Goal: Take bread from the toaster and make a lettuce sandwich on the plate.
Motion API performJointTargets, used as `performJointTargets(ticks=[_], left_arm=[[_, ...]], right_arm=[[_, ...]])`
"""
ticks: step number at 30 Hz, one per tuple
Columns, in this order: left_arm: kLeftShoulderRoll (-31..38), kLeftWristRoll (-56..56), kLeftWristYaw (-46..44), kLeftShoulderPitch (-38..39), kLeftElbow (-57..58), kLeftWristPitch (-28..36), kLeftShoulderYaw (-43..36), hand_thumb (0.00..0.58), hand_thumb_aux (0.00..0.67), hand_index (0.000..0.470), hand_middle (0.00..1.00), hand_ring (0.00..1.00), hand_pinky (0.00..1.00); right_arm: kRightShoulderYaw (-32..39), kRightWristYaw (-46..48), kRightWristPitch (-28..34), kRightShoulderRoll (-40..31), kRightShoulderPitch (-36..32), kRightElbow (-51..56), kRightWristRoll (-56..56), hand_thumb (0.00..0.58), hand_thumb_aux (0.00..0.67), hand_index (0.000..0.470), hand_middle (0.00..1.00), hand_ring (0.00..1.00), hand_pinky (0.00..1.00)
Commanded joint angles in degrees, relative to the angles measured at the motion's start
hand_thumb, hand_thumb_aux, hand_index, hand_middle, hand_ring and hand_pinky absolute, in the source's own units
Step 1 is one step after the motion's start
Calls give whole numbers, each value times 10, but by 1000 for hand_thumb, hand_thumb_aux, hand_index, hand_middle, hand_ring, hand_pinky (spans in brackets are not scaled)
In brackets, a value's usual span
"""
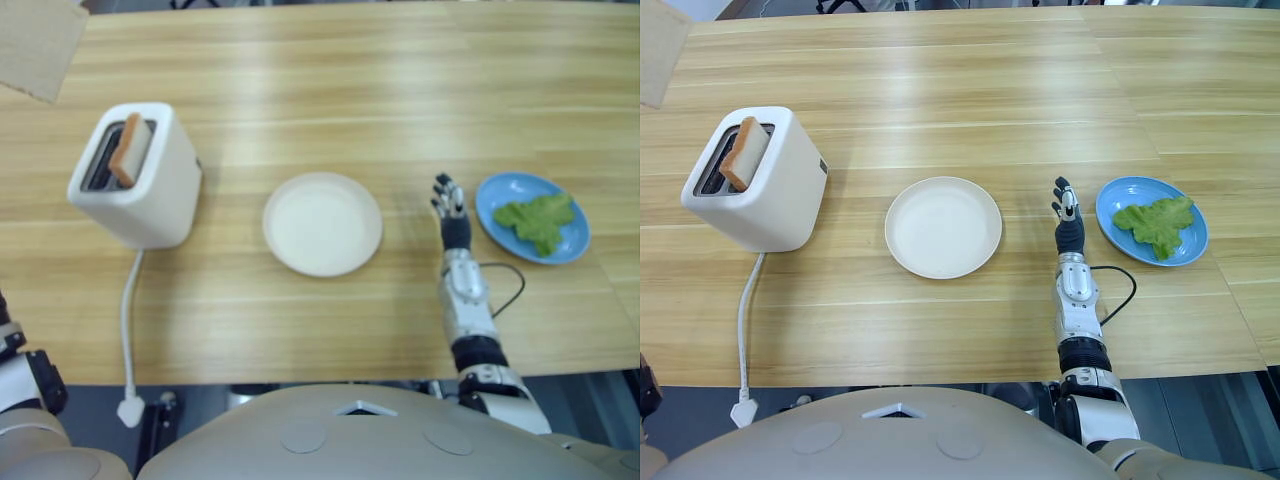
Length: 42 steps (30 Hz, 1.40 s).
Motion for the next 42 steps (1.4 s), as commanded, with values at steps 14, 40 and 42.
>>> performJointTargets(ticks=[14,40,42], left_arm=[[-171,-53,-174,-44,-113,183,-340,580,670,460,1000,1000,1000],[-243,386,-77,-187,372,-150,-585,0,0,0,0,0,0],[-222,457,-3,-193,346,-164,-601,0,0,0,0,0,0]], right_arm=[[-1,-2,4,6,-15,28,3,0,0,0,0,0,0],[2,3,17,3,-6,9,1,0,0,0,0,0,0],[2,4,18,2,-4,7,2,0,0,0,0,0,0]])
